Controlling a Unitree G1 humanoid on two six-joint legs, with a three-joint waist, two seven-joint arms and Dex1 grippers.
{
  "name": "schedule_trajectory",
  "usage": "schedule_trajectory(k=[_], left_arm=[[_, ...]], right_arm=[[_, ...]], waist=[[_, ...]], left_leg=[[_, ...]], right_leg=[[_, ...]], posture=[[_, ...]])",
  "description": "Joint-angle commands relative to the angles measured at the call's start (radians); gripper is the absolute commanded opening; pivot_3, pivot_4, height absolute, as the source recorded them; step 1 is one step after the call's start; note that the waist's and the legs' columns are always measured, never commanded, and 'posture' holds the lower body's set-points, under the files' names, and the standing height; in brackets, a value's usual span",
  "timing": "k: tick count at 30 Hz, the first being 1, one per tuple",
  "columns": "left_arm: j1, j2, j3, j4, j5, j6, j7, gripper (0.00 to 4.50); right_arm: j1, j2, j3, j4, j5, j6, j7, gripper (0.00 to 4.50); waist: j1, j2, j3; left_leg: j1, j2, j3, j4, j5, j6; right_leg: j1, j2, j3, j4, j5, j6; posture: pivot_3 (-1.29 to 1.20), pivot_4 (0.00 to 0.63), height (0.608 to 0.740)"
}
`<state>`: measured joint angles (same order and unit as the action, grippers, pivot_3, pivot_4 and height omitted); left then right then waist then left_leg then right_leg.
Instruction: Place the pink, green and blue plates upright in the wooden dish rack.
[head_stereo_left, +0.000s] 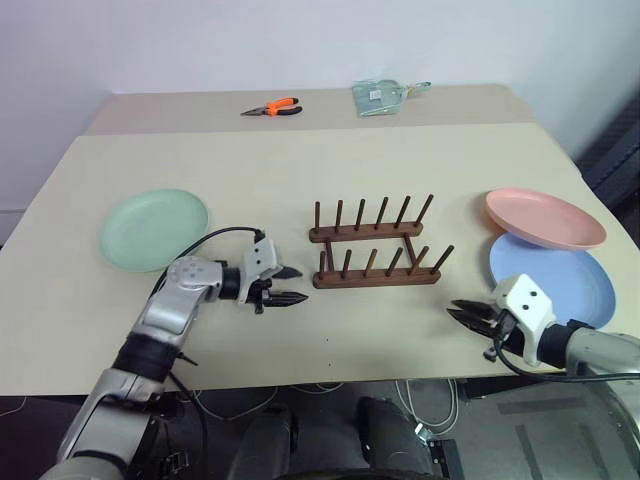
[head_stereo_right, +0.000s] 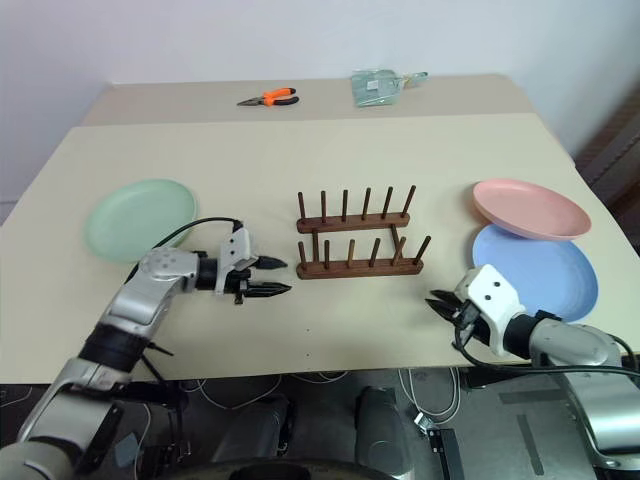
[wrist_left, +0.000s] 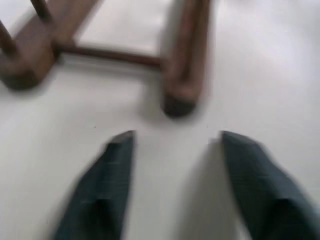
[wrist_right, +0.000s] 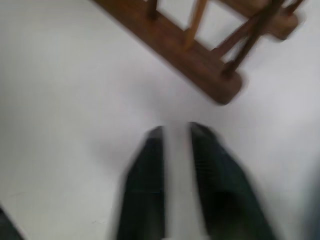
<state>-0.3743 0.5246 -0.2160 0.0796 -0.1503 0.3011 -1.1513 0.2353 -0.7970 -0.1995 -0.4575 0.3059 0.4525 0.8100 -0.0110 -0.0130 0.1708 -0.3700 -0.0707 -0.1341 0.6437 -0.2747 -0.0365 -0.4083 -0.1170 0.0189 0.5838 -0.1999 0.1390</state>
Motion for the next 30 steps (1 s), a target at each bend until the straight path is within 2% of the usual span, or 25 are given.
schedule_trajectory(k=[1, 3, 6, 9, 12, 15, 18, 23, 26, 30], left_arm=[[0.055, -0.047, -0.047, -0.144, -0.016, 0.088, 0.065, 0.50], [0.061, -0.103, -0.074, -0.159, 0.028, 0.083, 0.153, 0.50], [0.016, -0.211, -0.112, -0.052, 0.166, 0.059, 0.381, 0.50], [-0.037, -0.284, -0.091, 0.051, 0.217, 0.038, 0.528, 0.50], [-0.080, -0.312, -0.071, 0.121, 0.221, 0.023, 0.592, 0.50], [-0.082, -0.284, -0.081, 0.121, 0.210, 0.002, 0.565, 0.50], [-0.051, -0.238, -0.080, 0.060, 0.175, -0.028, 0.499, 0.45], [0.023, -0.160, -0.077, -0.141, 0.036, -0.026, 0.314, 0.45], [0.039, -0.143, -0.076, -0.235, -0.044, 0.024, 0.239, 0.45], [0.020, -0.163, -0.084, -0.274, -0.080, 0.046, 0.225, 0.45]], right_arm=[[-0.041, 0.023, 0.074, 0.013, -0.072, -0.038, -0.046, 0.00], [-0.097, 0.047, 0.131, 0.068, -0.134, -0.058, -0.093, 0.00], [-0.226, 0.090, 0.216, 0.197, -0.267, -0.082, -0.203, 0.00], [-0.319, 0.132, 0.249, 0.295, -0.325, -0.117, -0.264, 0.00], [-0.384, 0.163, 0.257, 0.364, -0.351, -0.147, -0.297, 0.00], [-0.405, 0.158, 0.238, 0.381, -0.338, -0.153, -0.279, 0.00], [-0.386, 0.094, 0.179, 0.336, -0.304, -0.162, -0.221, 0.82], [-0.355, -0.091, 0.036, 0.287, -0.337, -0.222, -0.174, 3.26], [-0.332, -0.206, -0.016, 0.328, -0.386, -0.257, -0.154, 3.26], [-0.331, -0.292, 0.019, 0.472, -0.481, -0.316, -0.181, 3.26]], waist=[[0.014, 0.000, 0.000], [0.027, 0.000, 0.000], [0.033, 0.000, 0.000], [0.032, -0.001, -0.001], [0.025, -0.001, -0.001], [0.021, -0.001, -0.001], [0.019, 0.000, -0.001], [0.020, 0.002, 0.000], [0.025, 0.002, 0.001], [0.022, 0.001, 0.001]], left_leg=[[-0.001, 0.000, -0.001, 0.001, 0.000, 0.000], [-0.002, -0.001, 0.000, 0.003, 0.000, 0.000], [-0.002, -0.003, -0.001, 0.005, 0.000, 0.000], [-0.001, -0.004, -0.001, 0.006, 0.000, 0.000], [0.000, -0.004, -0.001, 0.005, 0.000, 0.000], [0.000, -0.004, 0.000, 0.004, 0.000, 0.000], [0.000, -0.003, 0.000, 0.003, 0.000, 0.000], [-0.002, -0.003, 0.001, 0.003, 0.000, 0.000], [-0.003, -0.003, 0.001, 0.003, 0.000, 0.000], [-0.002, -0.003, 0.001, 0.003, 0.000, 0.000]], right_leg=[[0.000, -0.001, 0.000, 0.000, -0.001, 0.000], [0.001, -0.002, 0.000, -0.002, -0.001, 0.000], [0.002, -0.002, 0.000, -0.002, -0.001, 0.000], [0.003, -0.002, 0.000, -0.002, 0.000, 0.000], [0.003, -0.001, 0.000, -0.001, 0.001, 0.003], [0.003, -0.001, 0.000, 0.000, 0.002, 0.003], [0.002, 0.000, 0.000, 0.000, 0.002, 0.003], [0.000, -0.001, 0.001, -0.001, 0.002, 0.003], [0.000, -0.001, 0.001, -0.001, 0.000, 0.001], [0.001, -0.001, 0.001, -0.003, 0.000, 0.000]], posture=[[0.00, 0.150, 0.740], [0.00, 0.150, 0.740], [0.00, 0.150, 0.740], [0.00, 0.150, 0.740], [0.00, 0.150, 0.740], [0.00, 0.150, 0.740], [0.00, 0.150, 0.740], [0.00, 0.150, 0.740], [0.00, 0.150, 0.740], [0.00, 0.150, 0.740]])
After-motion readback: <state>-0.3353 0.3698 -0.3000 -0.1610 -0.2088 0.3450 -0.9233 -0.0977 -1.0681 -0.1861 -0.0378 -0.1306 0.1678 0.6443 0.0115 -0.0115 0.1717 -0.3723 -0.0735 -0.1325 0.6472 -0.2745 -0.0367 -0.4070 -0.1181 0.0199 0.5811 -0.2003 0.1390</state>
